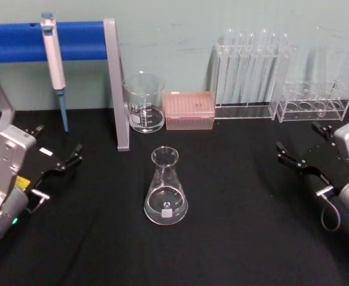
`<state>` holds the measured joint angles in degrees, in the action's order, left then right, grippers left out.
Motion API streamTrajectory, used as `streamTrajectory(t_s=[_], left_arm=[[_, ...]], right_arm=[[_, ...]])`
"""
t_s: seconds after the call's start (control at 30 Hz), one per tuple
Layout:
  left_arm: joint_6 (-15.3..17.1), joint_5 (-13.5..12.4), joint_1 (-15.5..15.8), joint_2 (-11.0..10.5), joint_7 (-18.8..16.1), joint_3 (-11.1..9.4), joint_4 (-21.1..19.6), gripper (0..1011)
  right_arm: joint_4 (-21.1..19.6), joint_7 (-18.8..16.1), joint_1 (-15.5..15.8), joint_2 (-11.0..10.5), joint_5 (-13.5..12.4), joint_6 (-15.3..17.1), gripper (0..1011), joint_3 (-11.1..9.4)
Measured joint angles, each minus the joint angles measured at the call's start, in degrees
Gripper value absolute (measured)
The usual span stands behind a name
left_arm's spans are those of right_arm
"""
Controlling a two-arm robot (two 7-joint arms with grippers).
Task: Grasp the erlenmeyer flask with one hand, shake it three times, then place it back.
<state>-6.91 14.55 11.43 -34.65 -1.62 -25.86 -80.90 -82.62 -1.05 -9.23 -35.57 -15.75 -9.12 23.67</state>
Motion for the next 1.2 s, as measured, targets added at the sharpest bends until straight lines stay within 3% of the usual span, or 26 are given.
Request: streamTrajectory(t_s=[0.37, 0.6, 0.93, 1.2], left_arm=[[0.00, 0.00, 0.00, 0.00, 0.00, 0.00, 0.00, 1001], [0.00, 0.00, 0.00, 0.00, 0.00, 0.00, 0.00, 1001], [0.00, 0.00, 0.00, 0.00, 0.00, 0.00, 0.00, 1001], [0.00, 0.00, 0.00, 0.00, 0.00, 0.00, 0.00, 1001]], right_arm=[[-6.79, -4.61, 6.35, -2.34, -5.07, -0.32, 1003, -3.56], [-10.26, -8.66, 9.32, -3.24, -7.46, 0.24, 1003, -4.19], [-11.32, -15.83, 9.49, -3.19, -9.02, 0.22, 1003, -3.09], [-9.82, -22.53, 7.02, -1.45, -9.43, -0.47, 1003, -1.20]])
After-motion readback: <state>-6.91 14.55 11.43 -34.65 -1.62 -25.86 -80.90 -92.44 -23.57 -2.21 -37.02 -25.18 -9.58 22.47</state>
